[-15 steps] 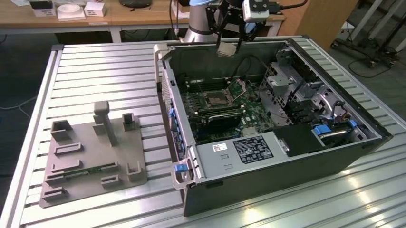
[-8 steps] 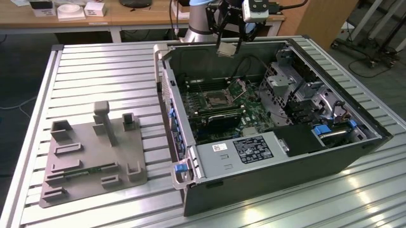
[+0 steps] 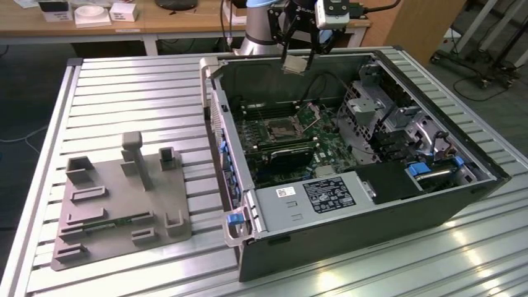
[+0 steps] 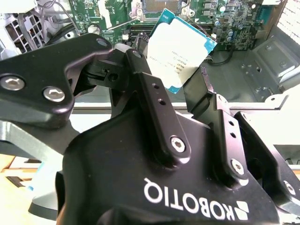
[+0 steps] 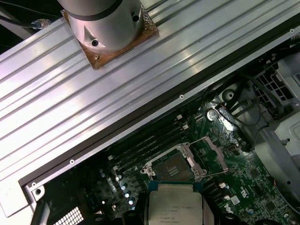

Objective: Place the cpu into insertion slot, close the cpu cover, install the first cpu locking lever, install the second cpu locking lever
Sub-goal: 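Place the cpu into insertion slot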

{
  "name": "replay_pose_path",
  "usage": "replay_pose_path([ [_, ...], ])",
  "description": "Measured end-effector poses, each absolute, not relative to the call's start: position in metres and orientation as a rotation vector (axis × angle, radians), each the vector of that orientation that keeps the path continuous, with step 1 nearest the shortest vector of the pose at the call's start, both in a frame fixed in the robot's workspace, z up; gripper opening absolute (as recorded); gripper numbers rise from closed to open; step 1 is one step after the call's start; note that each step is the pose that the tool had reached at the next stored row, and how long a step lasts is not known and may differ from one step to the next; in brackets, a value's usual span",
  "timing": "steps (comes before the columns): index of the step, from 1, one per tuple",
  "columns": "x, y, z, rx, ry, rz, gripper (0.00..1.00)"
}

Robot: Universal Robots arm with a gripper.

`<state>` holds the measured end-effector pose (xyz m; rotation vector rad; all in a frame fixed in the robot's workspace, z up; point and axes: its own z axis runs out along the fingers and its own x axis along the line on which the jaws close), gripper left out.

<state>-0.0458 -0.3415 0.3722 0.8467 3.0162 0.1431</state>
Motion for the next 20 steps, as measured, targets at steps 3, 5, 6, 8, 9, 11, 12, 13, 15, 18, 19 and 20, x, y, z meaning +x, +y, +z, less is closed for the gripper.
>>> replay_pose_path([
  [3,-0.0458,-0.3415,0.372,0.874,3.007,0.143,0.54],
  [5,-0.0458,-0.3415,0.3717,0.913,2.995,0.143,0.54],
  [6,-0.0458,-0.3415,0.3715,0.933,2.988,0.143,0.54],
  [8,-0.0458,-0.3415,0.371,0.969,2.975,0.143,0.54],
  [9,-0.0458,-0.3415,0.3707,0.984,2.97,0.142,0.54],
  [11,-0.0458,-0.3415,0.3699,1.014,2.959,0.142,0.54],
  [12,-0.046,-0.3415,0.3694,1.027,2.954,0.142,0.54],
  [13,-0.0461,-0.3415,0.3689,1.039,2.949,0.142,0.54],
  [15,-0.0463,-0.3415,0.3677,1.066,2.939,0.142,0.54],
  [18,-0.0464,-0.3415,0.3655,1.114,2.919,0.141,0.54],
  [19,-0.0464,-0.3415,0.3648,1.137,2.91,0.141,0.54],
  [20,-0.0464,-0.3415,0.364,1.16,2.9,0.141,0.54],
])
